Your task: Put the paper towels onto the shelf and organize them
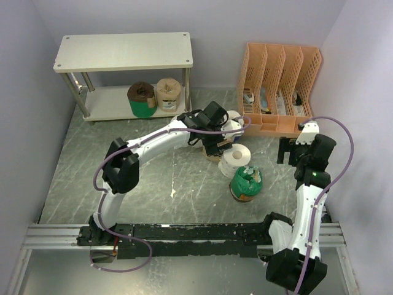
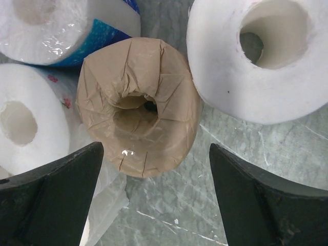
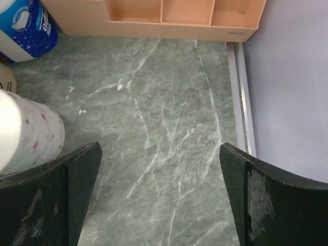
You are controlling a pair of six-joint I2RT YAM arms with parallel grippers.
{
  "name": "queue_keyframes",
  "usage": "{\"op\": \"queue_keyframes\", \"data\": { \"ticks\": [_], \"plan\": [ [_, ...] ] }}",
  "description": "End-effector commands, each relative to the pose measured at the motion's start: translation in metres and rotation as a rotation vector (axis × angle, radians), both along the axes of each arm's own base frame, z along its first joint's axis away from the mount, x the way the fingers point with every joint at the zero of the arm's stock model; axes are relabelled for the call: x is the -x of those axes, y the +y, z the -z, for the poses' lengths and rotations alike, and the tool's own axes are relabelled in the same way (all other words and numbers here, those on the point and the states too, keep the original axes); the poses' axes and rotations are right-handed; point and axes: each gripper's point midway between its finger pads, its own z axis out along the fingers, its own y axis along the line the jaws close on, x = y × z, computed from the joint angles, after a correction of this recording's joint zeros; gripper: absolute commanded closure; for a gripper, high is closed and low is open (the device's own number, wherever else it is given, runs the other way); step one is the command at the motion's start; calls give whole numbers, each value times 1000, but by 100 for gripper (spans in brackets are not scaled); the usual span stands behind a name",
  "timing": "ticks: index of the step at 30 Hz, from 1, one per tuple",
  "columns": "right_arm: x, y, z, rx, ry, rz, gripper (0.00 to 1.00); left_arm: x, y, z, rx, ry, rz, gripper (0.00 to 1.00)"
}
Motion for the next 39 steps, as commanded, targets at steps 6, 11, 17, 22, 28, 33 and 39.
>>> {"op": "queue_keyframes", "data": {
  "ticks": [6,11,17,22,28,33,39],
  "plan": [
    [1,5,-1,2,-6,-44,0,-16,-5,29,-63,-36,1,5],
    [0,6,-1,1,-5,-51,0,-26,-6,34,-60,-71,-35,5],
    [1,7,0,1,-5,-54,0,-23,-13,29,-21,-47,-29,36],
    [0,8,0,-2,-1,-59,0,-13,-14,34,-11,-24,-24,93],
    [0,9,0,-3,-1,-65,0,11,-6,52,-85,77,21,93],
    [0,9,0,-3,-3,-71,0,27,2,33,-124,70,24,93],
    [1,10,0,-4,-4,-76,0,18,24,-41,-153,-180,-137,93]
  ]
}}
